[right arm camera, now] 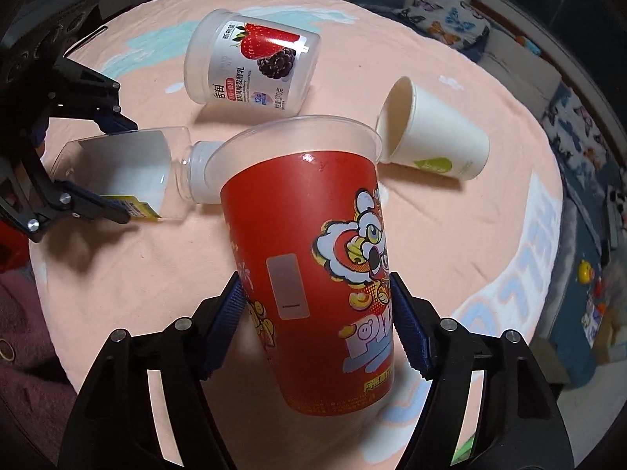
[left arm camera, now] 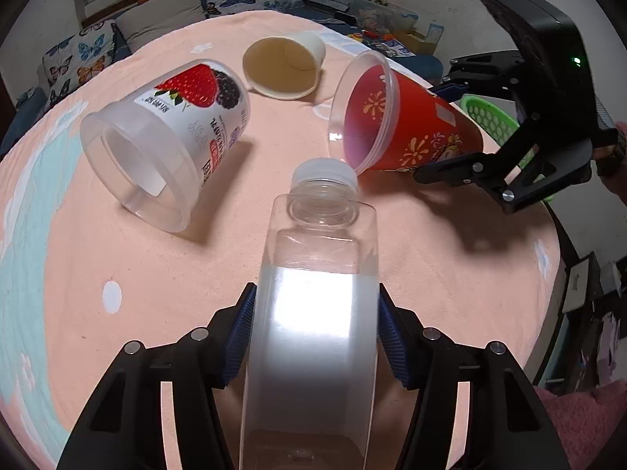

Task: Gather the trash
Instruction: 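Grasp the red printed cup with the right gripper while the left gripper holds the bottle, then carry cup and bottle to the wastebasket and open both grippers over it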

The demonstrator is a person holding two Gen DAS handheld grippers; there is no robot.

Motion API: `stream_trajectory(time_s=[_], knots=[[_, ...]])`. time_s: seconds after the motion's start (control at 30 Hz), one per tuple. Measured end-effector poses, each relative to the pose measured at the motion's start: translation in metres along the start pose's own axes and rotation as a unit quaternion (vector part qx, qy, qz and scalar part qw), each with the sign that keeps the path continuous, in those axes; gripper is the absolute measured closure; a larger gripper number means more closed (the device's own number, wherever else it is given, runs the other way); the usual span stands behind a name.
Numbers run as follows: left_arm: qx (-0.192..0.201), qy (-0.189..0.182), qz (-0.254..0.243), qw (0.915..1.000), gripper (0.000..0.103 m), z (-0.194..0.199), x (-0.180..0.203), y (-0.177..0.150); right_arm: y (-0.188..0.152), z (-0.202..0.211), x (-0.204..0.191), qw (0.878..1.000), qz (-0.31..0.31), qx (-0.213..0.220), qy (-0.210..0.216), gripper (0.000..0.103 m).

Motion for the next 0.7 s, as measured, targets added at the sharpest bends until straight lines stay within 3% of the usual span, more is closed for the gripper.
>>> stream_trajectory(time_s=[0.13, 0.23, 0.33, 0.43, 0.53, 0.7], knots=[[0.004, -0.003, 0.01, 0.9999, 0.046, 0.0, -0.003, -0.001, 0.008, -0.004, -0.003, 1.0, 0.001, 0.003, 0.012, 0.03], [0.003, -0.003, 0.011, 0.9999, 0.045, 0.001, 0.001, -0.001, 0.012, -0.01, 0.0, 1.0, 0.004, 0.008, 0.017, 0.021], [0.004, 0.0, 0.016, 0.9999, 0.039, -0.002, -0.001, 0.002, 0.019, -0.014, 0.003, 1.0, 0.003, 0.019, 0.014, 0.021], [0.004, -0.003, 0.018, 0.9998, 0.04, -0.004, -0.002, 0.005, 0.023, -0.016, 0.005, 0.999, -0.012, 0.028, 0.02, 0.028], [-0.002, -0.007, 0.017, 0.9998, 0.048, -0.007, 0.0, 0.002, 0.021, -0.01, 0.004, 0.999, -0.022, 0.042, 0.014, 0.028], [0.003, 0.005, 0.006, 1.0, 0.049, -0.004, 0.006, 0.002, 0.003, 0.016, 0.005, 0.994, -0.075, 0.078, 0.003, 0.029]])
Point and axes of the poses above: each gripper's, at about its wrist camera, not at the fingertips, and z roughly against the way its jaws point, x to its right, y to its top, the point moved 9 cm from there along -z, roughly the way its jaws point, and after that the axes turned 11 degrees about y, right-handed, at the moved point
